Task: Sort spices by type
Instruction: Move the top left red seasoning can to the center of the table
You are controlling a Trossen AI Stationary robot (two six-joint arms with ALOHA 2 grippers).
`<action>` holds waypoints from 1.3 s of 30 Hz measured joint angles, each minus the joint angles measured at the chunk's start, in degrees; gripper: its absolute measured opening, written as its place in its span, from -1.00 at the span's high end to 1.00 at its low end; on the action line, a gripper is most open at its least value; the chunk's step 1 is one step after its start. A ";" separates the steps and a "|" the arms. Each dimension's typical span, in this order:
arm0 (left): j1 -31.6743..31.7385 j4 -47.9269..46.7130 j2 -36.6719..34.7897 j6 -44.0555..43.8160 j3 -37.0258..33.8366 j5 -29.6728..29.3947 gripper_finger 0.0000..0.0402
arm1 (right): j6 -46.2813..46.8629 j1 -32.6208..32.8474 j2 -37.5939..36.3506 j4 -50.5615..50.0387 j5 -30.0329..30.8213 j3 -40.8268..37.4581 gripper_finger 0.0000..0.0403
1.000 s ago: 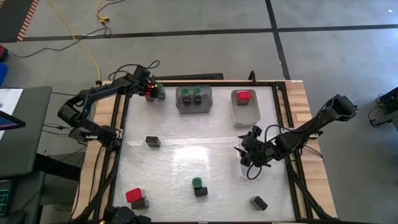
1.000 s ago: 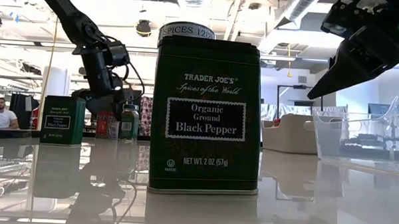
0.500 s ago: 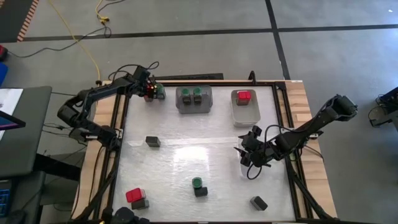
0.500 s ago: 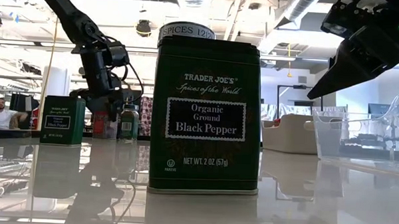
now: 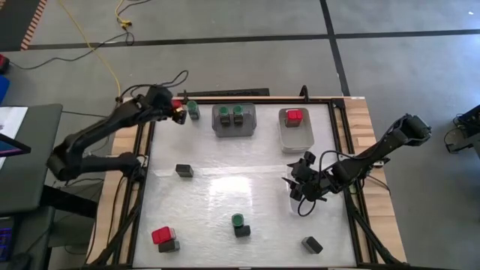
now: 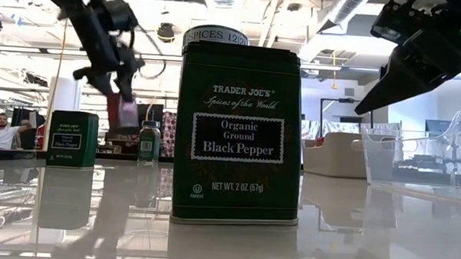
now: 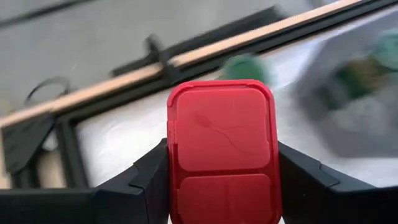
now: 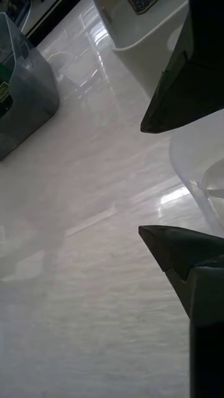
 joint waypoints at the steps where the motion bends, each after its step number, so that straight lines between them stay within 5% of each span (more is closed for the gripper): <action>1: -1.49 0.35 -1.55 0.03 0.00 0.49 -0.05 | 0.02 0.02 0.00 0.13 0.00 0.00 -0.41; 10: -18.53 15.46 -3.55 0.04 0.00 5.59 -0.05 | 0.00 -0.01 0.00 0.20 0.00 -0.01 -0.41; 20: -33.41 19.54 11.95 5.91 10.69 5.66 -0.05 | -0.02 -0.01 0.00 0.14 0.00 -0.01 -0.41; 39: -37.53 8.47 48.49 19.24 36.16 11.69 -0.07 | -0.15 -0.01 0.00 0.09 -0.02 -0.01 -0.41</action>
